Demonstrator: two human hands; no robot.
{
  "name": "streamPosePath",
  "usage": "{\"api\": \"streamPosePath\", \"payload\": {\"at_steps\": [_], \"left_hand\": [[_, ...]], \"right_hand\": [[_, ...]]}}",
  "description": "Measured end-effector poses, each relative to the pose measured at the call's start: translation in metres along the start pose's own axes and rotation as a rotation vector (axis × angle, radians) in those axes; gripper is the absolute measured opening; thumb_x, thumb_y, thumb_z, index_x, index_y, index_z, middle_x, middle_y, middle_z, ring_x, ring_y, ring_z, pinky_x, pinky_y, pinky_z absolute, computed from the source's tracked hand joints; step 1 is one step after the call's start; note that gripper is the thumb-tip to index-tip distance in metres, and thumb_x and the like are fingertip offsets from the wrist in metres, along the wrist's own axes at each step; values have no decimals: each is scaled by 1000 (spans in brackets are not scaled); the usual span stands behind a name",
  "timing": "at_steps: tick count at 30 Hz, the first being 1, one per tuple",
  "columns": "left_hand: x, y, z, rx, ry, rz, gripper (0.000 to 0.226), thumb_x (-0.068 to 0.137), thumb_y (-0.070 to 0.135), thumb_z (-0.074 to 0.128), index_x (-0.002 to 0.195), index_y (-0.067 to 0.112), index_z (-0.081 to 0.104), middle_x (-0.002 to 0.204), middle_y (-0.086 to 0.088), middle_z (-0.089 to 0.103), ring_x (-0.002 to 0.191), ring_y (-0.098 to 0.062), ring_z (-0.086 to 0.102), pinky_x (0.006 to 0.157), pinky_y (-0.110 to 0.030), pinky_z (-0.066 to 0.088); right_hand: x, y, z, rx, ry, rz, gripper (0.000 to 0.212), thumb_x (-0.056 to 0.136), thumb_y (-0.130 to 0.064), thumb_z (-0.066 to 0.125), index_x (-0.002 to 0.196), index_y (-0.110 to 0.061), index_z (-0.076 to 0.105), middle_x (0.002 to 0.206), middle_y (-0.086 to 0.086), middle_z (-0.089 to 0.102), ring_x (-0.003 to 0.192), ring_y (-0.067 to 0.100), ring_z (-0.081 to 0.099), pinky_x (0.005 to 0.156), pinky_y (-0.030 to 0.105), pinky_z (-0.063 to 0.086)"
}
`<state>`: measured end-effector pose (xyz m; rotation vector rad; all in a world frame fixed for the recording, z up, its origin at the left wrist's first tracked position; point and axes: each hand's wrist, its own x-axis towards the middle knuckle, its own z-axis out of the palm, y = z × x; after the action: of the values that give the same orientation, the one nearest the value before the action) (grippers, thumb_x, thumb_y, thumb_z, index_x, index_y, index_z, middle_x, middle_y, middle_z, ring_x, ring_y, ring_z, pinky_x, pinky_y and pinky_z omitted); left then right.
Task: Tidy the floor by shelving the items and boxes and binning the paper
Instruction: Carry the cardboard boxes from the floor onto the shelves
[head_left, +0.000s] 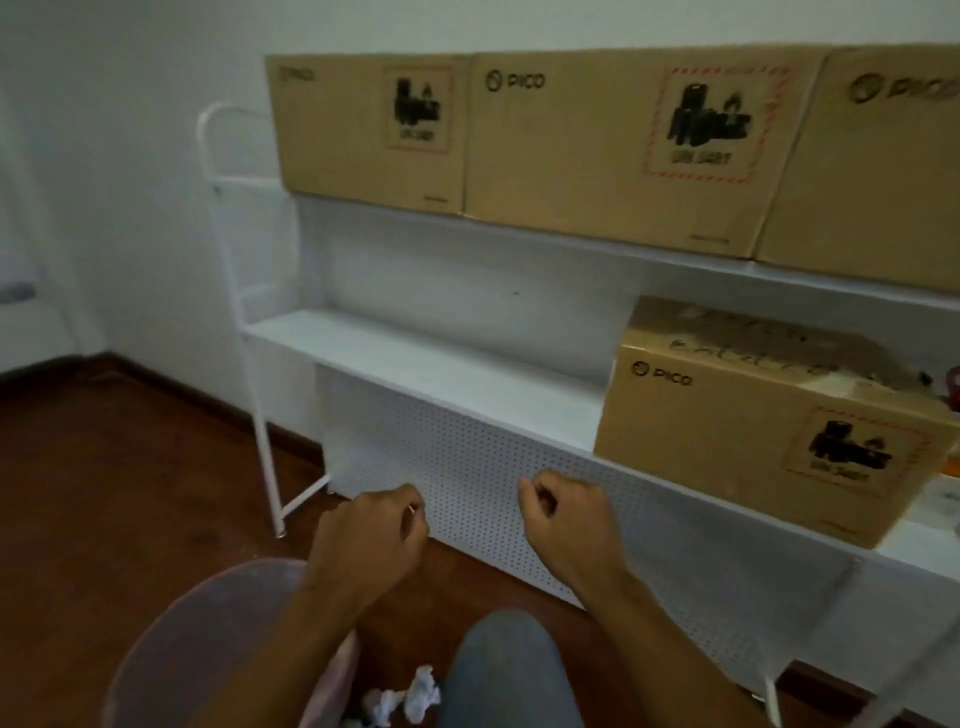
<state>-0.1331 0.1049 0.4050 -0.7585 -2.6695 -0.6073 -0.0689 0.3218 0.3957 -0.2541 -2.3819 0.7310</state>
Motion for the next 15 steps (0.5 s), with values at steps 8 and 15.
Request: {"api": "streamPosePath", "payload": {"at_steps": [8, 15], "left_hand": [[-110, -156, -73, 107, 72, -424, 18, 92, 40, 53, 92, 25, 63, 89, 4, 71, 84, -23, 68, 63, -29, 38], [-238, -268, -124, 224, 85, -776, 18, 92, 40, 51, 95, 27, 63, 92, 4, 71, 81, -19, 67, 63, -30, 41]], "right_hand": [[-35, -142, 147, 79, -434, -205, 38, 94, -41, 57, 66, -16, 59, 57, -6, 57, 52, 9, 56, 55, 38, 54], [-103, -254, 245, 171, -644, -415, 29, 94, -29, 60, 68, -20, 66, 61, -5, 63, 55, 8, 56, 58, 31, 52]]}}
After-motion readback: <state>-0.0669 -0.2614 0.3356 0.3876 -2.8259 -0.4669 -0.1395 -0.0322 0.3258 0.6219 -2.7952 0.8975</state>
